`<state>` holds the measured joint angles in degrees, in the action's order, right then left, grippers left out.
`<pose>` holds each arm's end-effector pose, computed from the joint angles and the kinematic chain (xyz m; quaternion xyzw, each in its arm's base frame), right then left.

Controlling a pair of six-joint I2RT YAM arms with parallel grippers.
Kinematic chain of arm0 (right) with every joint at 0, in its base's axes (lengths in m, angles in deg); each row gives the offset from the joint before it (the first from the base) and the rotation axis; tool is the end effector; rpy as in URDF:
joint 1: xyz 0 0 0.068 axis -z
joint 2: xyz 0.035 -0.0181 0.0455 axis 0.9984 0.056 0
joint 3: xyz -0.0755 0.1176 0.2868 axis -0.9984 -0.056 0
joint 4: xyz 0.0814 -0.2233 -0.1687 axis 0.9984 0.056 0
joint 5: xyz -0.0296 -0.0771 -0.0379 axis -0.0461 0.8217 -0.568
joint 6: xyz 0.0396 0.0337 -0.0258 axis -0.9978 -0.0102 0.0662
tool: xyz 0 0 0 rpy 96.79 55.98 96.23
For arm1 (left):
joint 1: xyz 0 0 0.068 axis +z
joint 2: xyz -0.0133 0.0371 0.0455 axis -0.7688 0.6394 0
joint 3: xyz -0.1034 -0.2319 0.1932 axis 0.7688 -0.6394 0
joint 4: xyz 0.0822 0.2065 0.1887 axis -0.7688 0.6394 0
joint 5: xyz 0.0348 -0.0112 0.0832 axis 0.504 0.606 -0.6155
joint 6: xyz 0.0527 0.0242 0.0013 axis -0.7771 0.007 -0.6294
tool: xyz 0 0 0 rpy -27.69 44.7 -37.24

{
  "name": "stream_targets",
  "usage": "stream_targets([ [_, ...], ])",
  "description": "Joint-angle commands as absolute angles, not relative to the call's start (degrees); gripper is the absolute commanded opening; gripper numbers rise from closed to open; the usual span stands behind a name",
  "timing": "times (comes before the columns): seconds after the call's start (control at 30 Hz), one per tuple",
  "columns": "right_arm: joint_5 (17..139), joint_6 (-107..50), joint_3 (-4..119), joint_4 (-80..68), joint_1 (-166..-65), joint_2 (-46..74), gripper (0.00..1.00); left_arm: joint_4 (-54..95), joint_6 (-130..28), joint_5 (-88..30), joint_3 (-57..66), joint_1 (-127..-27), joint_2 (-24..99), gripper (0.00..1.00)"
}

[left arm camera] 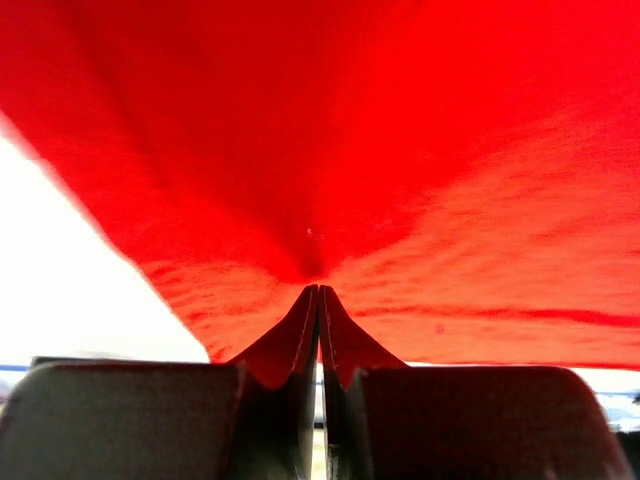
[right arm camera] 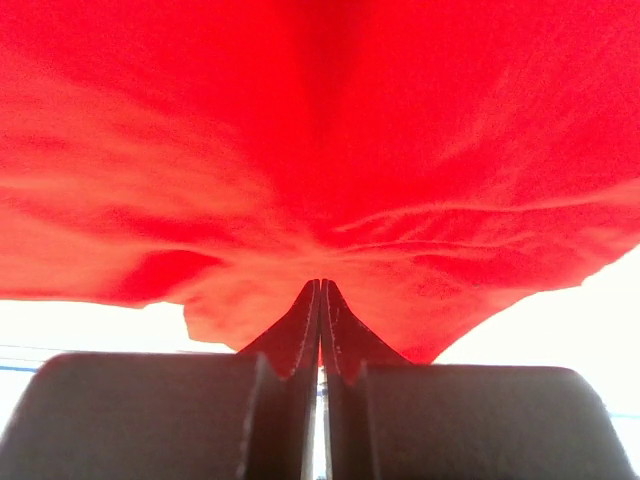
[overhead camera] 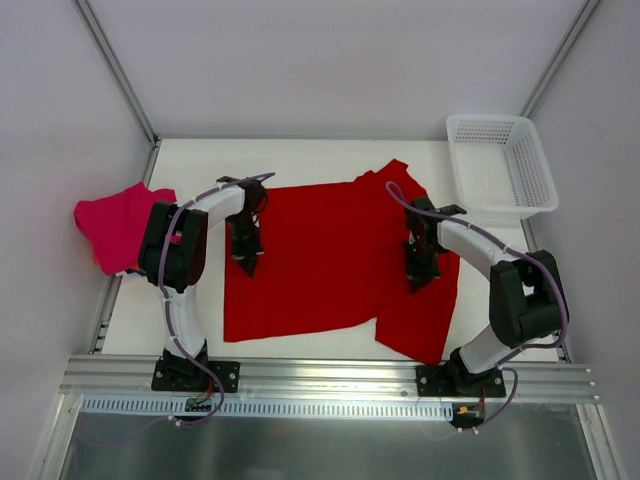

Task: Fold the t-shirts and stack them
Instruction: Fold the tshirt

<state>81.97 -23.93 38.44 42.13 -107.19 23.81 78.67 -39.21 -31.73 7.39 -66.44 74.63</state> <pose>0.2817 0.1074 0.2046 -0.1574 0.9851 0.0415 0.0548 0.3730 -0.1122 0.1634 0.0658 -0.9962 0.0317 0.0476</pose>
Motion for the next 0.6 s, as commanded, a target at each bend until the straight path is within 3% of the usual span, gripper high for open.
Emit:
stream_targets([
  [0.0,83.54,-24.46,49.68,46.21,-107.53,20.52,0.01,81.01,-36.86,-39.09,18.84,-66.95,71.11,0.00],
  [0.07,84.86,-23.85,59.40,48.66,-107.53,21.84,0.00,81.46,-36.41,-41.74,24.93,-66.95,70.14,0.00],
  [0.1,85.04,-23.58,62.69,49.29,-107.53,23.41,0.01,81.89,-36.32,-44.19,31.49,-66.86,70.14,0.11],
  [0.13,85.04,-23.32,65.85,49.82,-107.45,24.30,0.01,81.98,-36.58,-45.43,34.68,-66.86,70.22,0.26],
  [0.2,85.04,-22.44,74.82,51.14,-107.53,26.40,0.02,81.99,-37.63,-47.98,42.31,-66.77,71.45,0.66],
  [0.23,87.13,-22.09,77.55,51.75,-107.45,27.81,0.05,82.25,-38.08,-49.56,44.36,-66.69,72.50,0.96],
  [0.27,87.23,-22.00,79.84,51.76,-107.44,30.87,0.20,82.60,-38.25,-49.84,45.78,-66.16,74.60,0.99],
  [0.33,87.15,-19.72,85.29,52.02,-106.92,34.48,0.37,84.17,-37.73,-49.76,48.77,-65.28,77.33,0.99],
  [0.37,86.54,-19.36,86.96,52.37,-106.74,38.42,0.64,86.79,-36.95,-49.75,49.65,-64.06,80.56,0.99],
  [0.4,86.10,-19.01,89.59,52.37,-106.31,40.28,0.74,88.30,-34.94,-50.19,51.22,-63.44,81.99,0.99],
  [0.47,86.00,-18.13,92.24,52.37,-106.04,44.32,0.85,92.00,-33.60,-50.80,52.38,-62.56,85.86,0.99],
  [0.57,86.00,-17.60,97.16,52.20,-105.25,51.53,0.88,91.83,-32.11,-51.16,51.68,-61.76,87.62,0.99],
])
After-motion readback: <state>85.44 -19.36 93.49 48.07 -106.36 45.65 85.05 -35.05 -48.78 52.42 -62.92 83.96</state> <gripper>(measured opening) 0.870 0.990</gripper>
